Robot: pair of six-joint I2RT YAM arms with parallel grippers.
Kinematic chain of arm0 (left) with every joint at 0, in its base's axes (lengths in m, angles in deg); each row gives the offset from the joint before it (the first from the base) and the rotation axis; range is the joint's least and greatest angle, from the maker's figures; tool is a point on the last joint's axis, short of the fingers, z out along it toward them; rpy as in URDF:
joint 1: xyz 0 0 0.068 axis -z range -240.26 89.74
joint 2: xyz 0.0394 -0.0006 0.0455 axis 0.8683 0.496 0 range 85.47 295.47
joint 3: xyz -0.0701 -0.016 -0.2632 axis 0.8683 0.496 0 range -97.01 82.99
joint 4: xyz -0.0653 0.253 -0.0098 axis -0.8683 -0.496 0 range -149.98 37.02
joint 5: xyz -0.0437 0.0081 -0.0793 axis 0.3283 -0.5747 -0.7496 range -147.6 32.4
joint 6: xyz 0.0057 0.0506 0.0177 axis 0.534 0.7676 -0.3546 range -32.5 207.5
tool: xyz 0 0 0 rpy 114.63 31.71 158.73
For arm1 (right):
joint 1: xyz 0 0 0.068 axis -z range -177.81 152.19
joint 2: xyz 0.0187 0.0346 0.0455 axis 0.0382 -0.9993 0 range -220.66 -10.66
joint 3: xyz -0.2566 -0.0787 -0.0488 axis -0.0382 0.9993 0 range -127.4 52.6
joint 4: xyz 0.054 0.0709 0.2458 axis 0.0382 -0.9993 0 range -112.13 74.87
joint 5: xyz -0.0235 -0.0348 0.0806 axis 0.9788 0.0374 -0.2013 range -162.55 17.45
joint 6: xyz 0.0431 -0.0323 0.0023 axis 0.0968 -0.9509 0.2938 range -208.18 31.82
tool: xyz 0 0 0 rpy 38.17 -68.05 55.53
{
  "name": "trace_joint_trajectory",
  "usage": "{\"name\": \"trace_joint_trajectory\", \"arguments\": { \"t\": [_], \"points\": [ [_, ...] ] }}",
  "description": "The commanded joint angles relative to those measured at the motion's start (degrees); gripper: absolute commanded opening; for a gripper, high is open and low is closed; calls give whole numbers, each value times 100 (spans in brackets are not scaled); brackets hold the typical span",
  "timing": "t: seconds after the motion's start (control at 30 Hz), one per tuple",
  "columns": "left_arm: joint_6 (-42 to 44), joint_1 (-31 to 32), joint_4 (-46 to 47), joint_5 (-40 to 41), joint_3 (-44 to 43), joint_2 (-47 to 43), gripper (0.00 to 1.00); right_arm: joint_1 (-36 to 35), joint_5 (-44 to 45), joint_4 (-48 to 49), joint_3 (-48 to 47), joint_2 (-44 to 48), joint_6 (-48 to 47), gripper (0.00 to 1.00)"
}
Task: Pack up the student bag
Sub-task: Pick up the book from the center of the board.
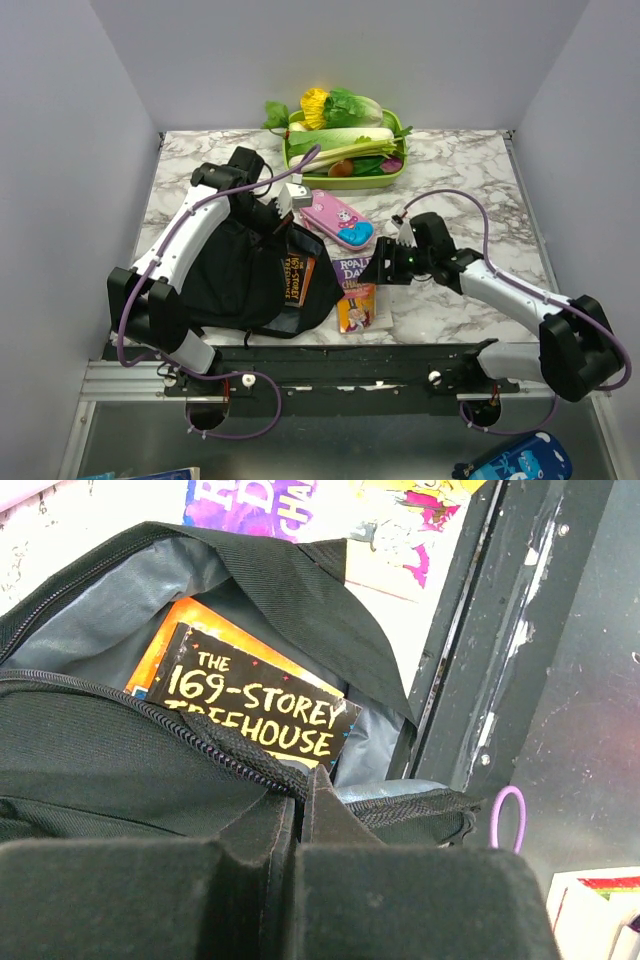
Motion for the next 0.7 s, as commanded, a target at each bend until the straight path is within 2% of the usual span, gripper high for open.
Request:
{"name": "trace_joint_trajectory", "arguments": {
  "t": [0.0,0.17,0.4,0.53,0.6,0.67],
  "points": [
    [-16,68,112,-125,73,-159,0,-69,-352,322,-87,-540,11,72],
    [-42,103,121,-125,47,-185,0,-69,-1,94,35,-1340,-410,61],
    [-95,112,147,-151,64,-211,0,-69,62,278,221,-1236,-385,54],
    [-95,130,94,-142,3,-211,0,-69,0,156,37,-1149,-464,41],
    [-95,130,94,-116,3,-229,0,-69,-18,-99,-51,-1052,-577,41],
    [-95,130,86,-116,29,-238,0,-69,-9,-440,-200,-841,-666,48]
  ]
}}
